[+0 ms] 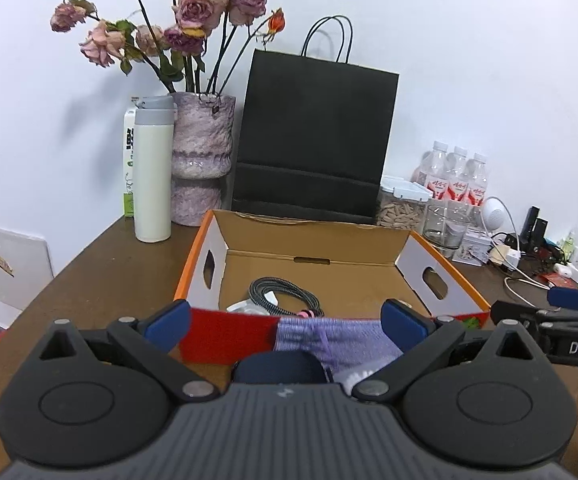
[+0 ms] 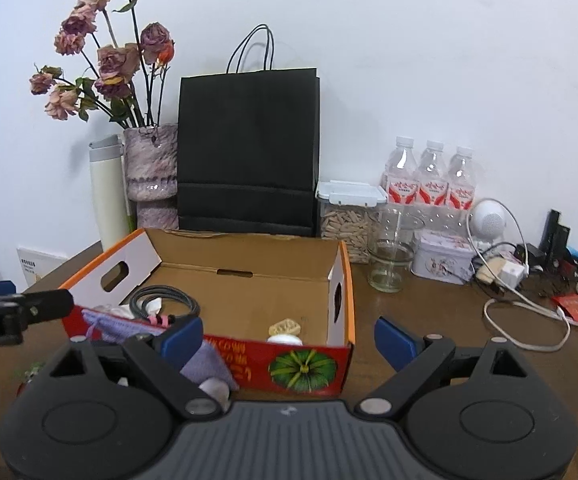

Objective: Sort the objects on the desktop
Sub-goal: 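Open both tools to release tag and cable, then withdraw, then grasp the plush toy with the right tool while the left tool grasps the felt ornament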

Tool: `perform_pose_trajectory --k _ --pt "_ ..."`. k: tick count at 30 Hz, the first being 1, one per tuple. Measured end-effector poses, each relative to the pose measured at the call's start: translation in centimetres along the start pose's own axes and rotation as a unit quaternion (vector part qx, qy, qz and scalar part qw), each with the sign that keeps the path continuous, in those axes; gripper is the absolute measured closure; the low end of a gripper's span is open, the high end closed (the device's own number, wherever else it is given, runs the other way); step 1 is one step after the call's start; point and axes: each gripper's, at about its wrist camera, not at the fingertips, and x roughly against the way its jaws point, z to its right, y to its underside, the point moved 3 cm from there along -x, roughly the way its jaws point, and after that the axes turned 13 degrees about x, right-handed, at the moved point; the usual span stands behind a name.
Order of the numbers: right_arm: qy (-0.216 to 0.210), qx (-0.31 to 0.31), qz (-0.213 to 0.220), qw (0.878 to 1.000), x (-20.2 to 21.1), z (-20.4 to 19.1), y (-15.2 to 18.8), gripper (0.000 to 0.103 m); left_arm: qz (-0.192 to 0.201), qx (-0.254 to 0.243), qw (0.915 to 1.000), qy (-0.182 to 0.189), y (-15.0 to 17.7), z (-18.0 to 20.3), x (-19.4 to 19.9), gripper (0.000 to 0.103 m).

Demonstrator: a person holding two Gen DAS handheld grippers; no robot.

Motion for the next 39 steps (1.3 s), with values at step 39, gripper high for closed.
perform_pose_trajectory --k 39 --pt "-0.014 0.023 -0.077 0.997 3.3 -0.8 9.1 0.010 -0.059 -0.005 0.9968 -0.055 6.4 -5.7 5.1 0.000"
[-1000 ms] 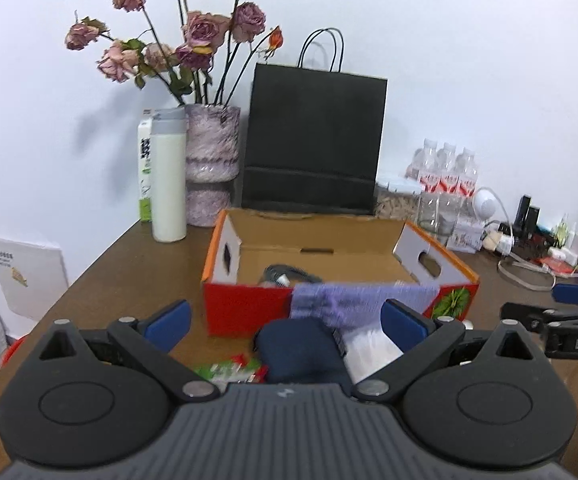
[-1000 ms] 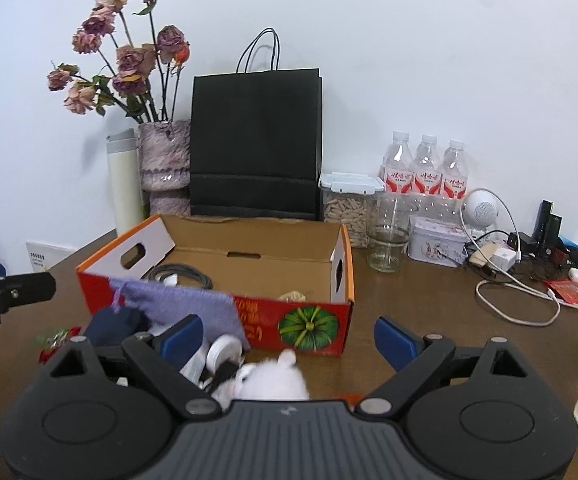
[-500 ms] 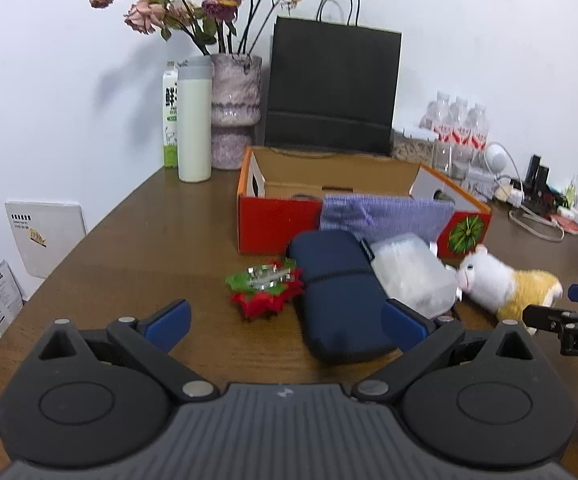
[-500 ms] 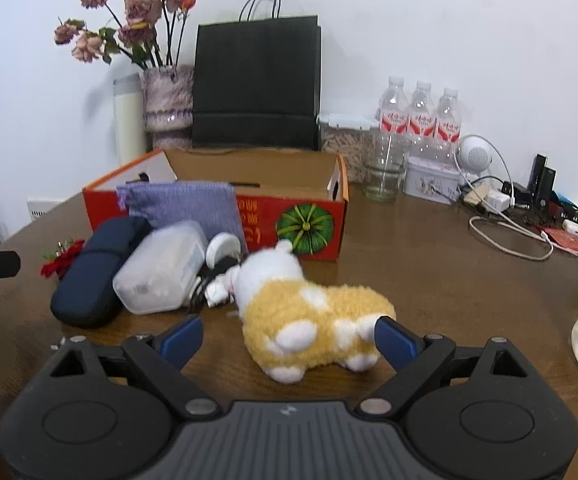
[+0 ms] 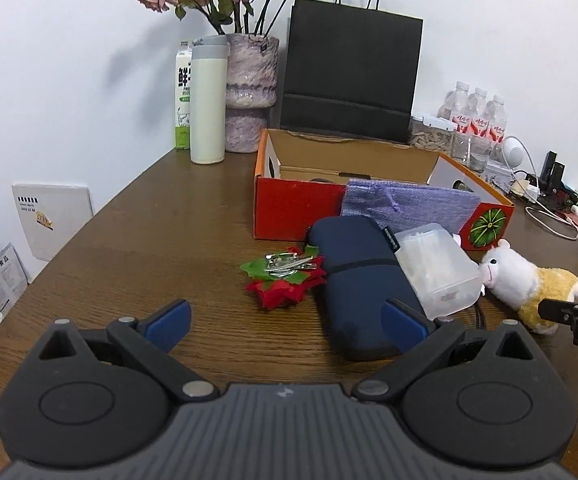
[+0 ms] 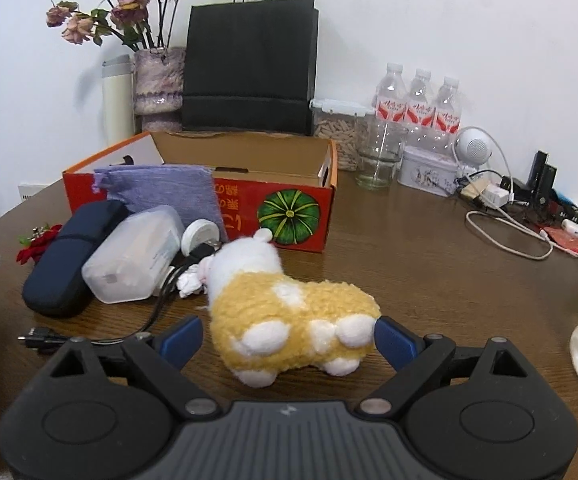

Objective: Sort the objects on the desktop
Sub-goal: 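Grasp the plush toy with the right tool while the left tool grasps the felt ornament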

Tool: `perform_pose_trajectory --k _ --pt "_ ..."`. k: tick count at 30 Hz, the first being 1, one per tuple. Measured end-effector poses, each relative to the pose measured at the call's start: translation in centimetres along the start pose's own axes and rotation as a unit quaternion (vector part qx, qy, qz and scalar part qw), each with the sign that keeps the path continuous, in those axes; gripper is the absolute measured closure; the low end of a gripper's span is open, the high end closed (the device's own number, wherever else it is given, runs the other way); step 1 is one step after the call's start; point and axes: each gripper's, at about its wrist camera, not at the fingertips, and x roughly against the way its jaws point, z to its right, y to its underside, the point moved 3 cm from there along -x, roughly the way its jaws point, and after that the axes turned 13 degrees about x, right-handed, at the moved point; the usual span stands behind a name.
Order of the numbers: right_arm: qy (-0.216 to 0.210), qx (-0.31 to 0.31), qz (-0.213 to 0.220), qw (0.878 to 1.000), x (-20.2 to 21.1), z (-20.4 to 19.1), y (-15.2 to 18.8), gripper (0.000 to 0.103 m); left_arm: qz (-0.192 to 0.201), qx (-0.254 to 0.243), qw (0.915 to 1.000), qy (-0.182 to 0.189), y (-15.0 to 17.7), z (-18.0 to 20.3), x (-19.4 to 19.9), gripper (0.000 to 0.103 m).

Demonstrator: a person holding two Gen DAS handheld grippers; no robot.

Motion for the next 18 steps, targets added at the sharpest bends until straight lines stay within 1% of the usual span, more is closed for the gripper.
perform_pose_trajectory --k 5,7,14,18 --pt "0.002 0.020 0.004 1.000 -1.0 0.4 -0.7 0.010 -0.004 -0.002 1.0000 0.001 -0.3 0.1 -0.7 0.000" --pt "-0.003 0.018 0.004 1.000 -1.5 0.7 -0.8 0.003 -0.006 -0.002 1.0000 0.000 -0.4 0.1 -1.0 0.000" --pt "-0.027 -0.008 -0.002 1.000 -3.4 2.0 -0.6 0.001 -0.014 -0.002 0.9999 -0.003 -0.6 0.2 -2.3 0.000" --pt "-0.032 -0.004 0.005 0.999 -4.2 2.2 -0.7 0.001 -0.022 0.001 0.9997 -0.006 -0.7 0.1 -3.1 0.000"
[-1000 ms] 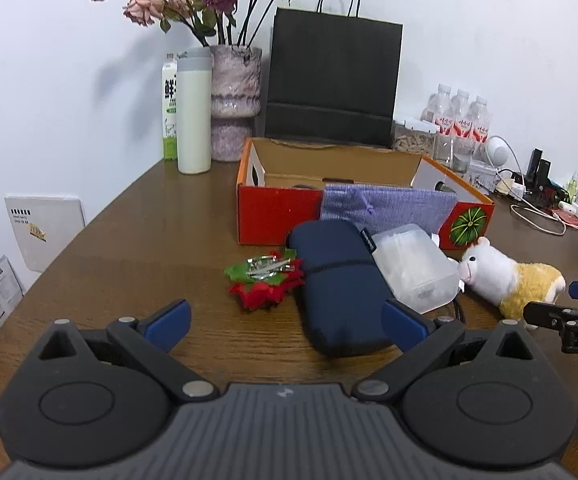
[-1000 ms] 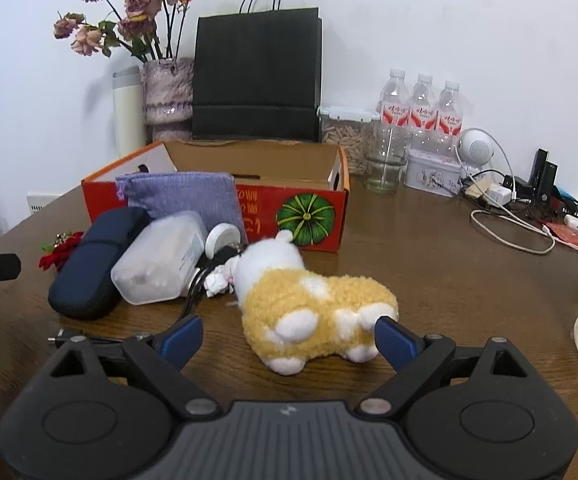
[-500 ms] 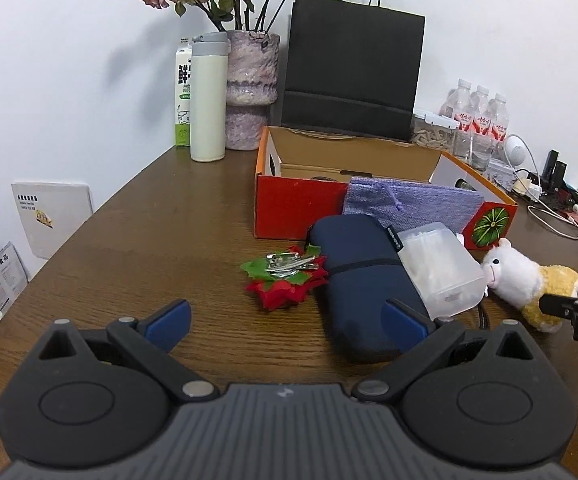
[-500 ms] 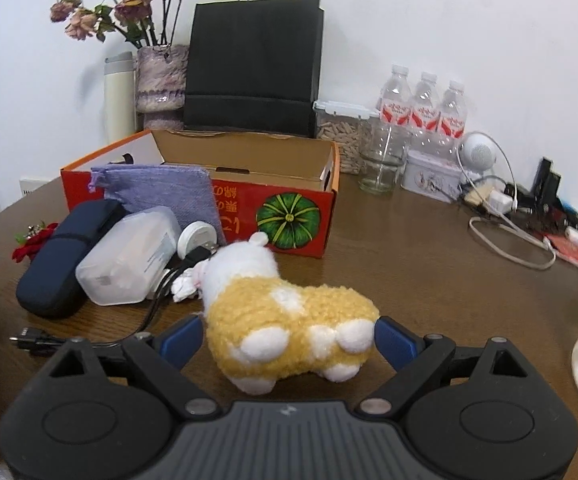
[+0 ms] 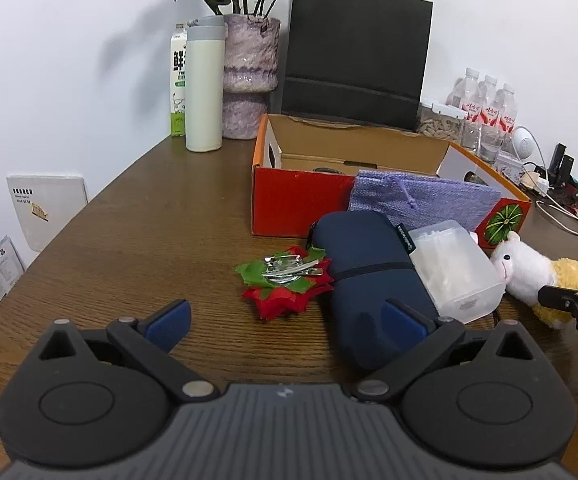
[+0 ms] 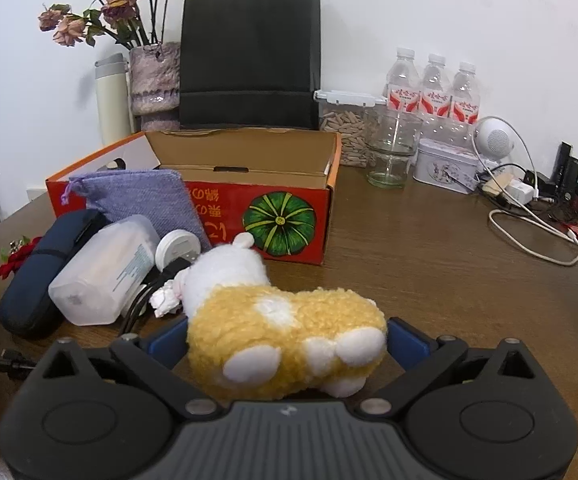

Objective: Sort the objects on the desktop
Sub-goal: 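Grasp the plush toy with the right tool while the left tool grasps the felt ornament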

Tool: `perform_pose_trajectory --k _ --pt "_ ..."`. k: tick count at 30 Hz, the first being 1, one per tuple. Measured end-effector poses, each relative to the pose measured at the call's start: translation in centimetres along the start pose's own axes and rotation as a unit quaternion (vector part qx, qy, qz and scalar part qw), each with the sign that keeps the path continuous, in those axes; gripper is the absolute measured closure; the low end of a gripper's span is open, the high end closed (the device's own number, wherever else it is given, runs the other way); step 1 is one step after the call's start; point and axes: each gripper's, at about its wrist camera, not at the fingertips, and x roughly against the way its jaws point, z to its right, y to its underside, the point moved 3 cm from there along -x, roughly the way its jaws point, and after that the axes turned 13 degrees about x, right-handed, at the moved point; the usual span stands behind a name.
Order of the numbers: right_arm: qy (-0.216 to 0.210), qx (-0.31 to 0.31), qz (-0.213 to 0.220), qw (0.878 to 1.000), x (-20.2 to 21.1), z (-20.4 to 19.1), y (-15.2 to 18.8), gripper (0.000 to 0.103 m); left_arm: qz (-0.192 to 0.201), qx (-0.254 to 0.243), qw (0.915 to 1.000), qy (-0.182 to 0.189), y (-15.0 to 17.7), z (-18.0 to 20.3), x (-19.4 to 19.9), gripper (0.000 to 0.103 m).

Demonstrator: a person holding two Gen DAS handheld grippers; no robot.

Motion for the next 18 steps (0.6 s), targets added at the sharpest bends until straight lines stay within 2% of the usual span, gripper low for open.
perform_pose_trajectory --k 7,13,18 --pt "0.002 0.008 0.017 1.000 0.3 -0.3 0.2 0.010 -0.007 0.006 0.9999 -0.007 -0.6 -0.2 -1.3 0.000" --pt "0.010 0.004 0.033 0.999 0.9 -0.3 0.1 0.012 -0.010 0.007 0.9998 -0.016 -1.4 -0.3 -2.5 0.000" --pt "0.018 -0.007 0.053 0.998 1.7 -0.1 0.0 0.012 -0.020 0.035 0.9991 -0.015 -2.1 -1.2 -3.7 0.000"
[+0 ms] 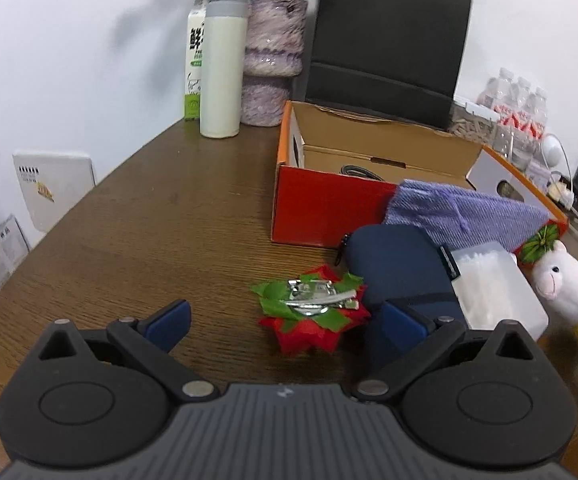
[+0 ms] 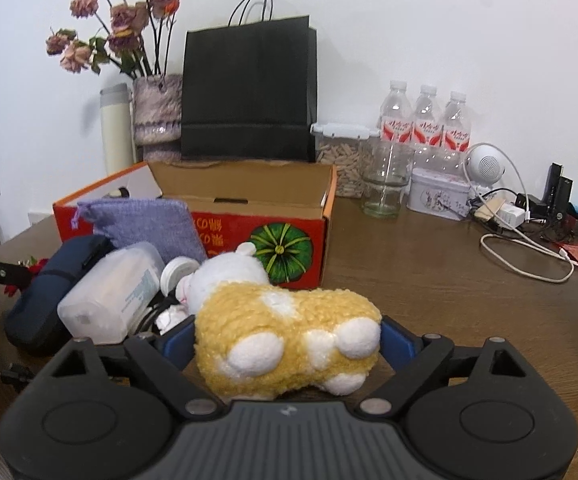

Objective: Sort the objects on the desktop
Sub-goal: 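Grasp the plush toy with the right tool while the left tool grasps the felt ornament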

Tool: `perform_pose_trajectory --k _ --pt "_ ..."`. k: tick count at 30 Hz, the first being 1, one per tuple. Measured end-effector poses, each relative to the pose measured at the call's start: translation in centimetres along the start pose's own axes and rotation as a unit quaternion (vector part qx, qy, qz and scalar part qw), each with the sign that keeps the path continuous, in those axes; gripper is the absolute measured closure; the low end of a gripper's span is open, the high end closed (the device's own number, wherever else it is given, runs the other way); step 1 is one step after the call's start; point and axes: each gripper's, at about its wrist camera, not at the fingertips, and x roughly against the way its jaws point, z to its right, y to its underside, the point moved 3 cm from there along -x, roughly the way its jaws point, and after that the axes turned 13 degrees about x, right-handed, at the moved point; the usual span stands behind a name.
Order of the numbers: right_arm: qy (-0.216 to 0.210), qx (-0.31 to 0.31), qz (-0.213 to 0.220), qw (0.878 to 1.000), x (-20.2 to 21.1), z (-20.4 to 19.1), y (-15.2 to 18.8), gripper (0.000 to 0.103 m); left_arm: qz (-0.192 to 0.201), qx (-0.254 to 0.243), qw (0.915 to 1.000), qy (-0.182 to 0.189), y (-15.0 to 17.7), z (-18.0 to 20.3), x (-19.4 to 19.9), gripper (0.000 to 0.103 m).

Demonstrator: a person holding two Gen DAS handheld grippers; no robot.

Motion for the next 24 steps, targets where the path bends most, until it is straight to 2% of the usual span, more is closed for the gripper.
perform_pose_trajectory --k 7,12,14,17,18,21,24 --pt "0.001 -0.007 0.014 1.000 0.4 -0.7 -0.5 0.012 -0.010 0.012 0.9996 0.025 -0.8 -0.4 -1.4 0.002" --pt "0.001 -0.010 0.020 1.000 0.6 -1.2 -0.6 0.012 -0.018 0.038 0.9985 0.034 -1.0 -1.7 -2.1 0.020" --pt "0.002 -0.012 0.020 1.000 0.7 -1.4 -0.6 0.012 -0.026 0.044 0.9981 0.034 -1.0 -2.3 -2.5 0.022" --pt "0.005 -0.013 0.022 1.000 0.7 -1.5 -0.6 0.012 -0.019 0.029 0.9989 0.030 -0.8 -2.3 -2.5 0.030" --pt "0.005 -0.014 0.022 1.000 0.7 -1.5 -0.6 0.012 -0.017 0.025 0.9991 0.028 -0.8 -2.2 -2.5 0.038" --pt "0.007 -0.013 0.023 1.000 0.8 -1.6 -0.5 0.012 -0.010 0.009 0.9997 0.022 -0.5 -2.0 -2.5 0.049" --pt "0.013 -0.011 0.027 0.999 1.0 -1.6 -0.5 0.012 -0.001 -0.003 0.9998 0.019 -0.2 -1.6 -2.2 0.052"
